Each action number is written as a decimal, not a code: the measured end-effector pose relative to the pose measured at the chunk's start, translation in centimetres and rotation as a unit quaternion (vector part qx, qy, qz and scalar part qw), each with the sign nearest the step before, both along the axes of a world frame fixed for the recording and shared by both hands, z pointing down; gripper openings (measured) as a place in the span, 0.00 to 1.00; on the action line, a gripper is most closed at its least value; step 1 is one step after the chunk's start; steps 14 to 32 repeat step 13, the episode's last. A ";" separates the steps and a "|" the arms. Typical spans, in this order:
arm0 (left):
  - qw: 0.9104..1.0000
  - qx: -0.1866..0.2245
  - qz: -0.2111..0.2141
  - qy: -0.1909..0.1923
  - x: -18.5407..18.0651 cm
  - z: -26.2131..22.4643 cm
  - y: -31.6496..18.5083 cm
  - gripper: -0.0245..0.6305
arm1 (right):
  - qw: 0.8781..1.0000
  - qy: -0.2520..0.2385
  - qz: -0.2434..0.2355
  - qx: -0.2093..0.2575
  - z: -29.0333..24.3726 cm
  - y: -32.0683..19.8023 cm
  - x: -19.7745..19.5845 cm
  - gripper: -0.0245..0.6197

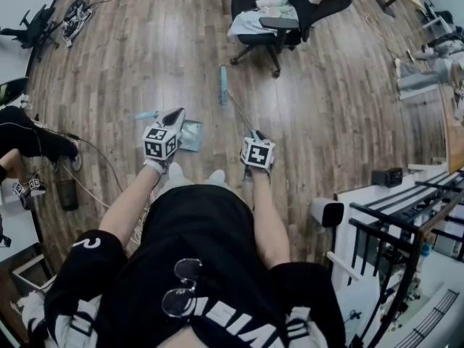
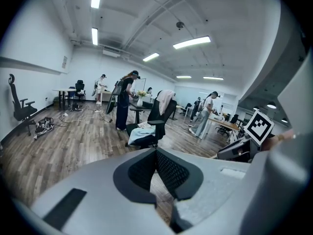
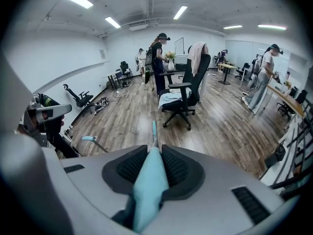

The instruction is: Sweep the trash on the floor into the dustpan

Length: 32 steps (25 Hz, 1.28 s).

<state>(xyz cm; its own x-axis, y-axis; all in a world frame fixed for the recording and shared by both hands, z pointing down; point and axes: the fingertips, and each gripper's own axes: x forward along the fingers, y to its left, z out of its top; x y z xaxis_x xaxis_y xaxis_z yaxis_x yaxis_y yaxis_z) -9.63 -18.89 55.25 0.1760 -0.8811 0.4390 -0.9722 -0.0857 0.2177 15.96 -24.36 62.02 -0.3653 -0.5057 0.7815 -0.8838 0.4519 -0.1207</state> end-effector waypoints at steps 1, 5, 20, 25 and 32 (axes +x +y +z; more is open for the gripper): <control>1.000 -0.001 0.001 0.000 0.1 0.0 0.0 0.04 | 1.000 -0.001 0.001 -0.001 0.0 0.0 0.1 0.17; 1.000 -0.003 0.005 -0.004 0.7 0.0 0.1 0.04 | 1.000 0.000 0.004 0.000 -0.1 0.1 0.7 0.17; 1.000 -0.007 0.007 -0.004 1.2 0.5 0.0 0.04 | 1.000 -0.002 0.010 0.000 0.2 0.0 1.3 0.17; 1.000 -0.007 0.007 -0.004 1.2 0.5 0.0 0.04 | 1.000 -0.002 0.010 0.000 0.2 0.0 1.3 0.17; 1.000 -0.007 0.007 -0.004 1.2 0.5 0.0 0.04 | 1.000 -0.002 0.010 0.000 0.2 0.0 1.3 0.17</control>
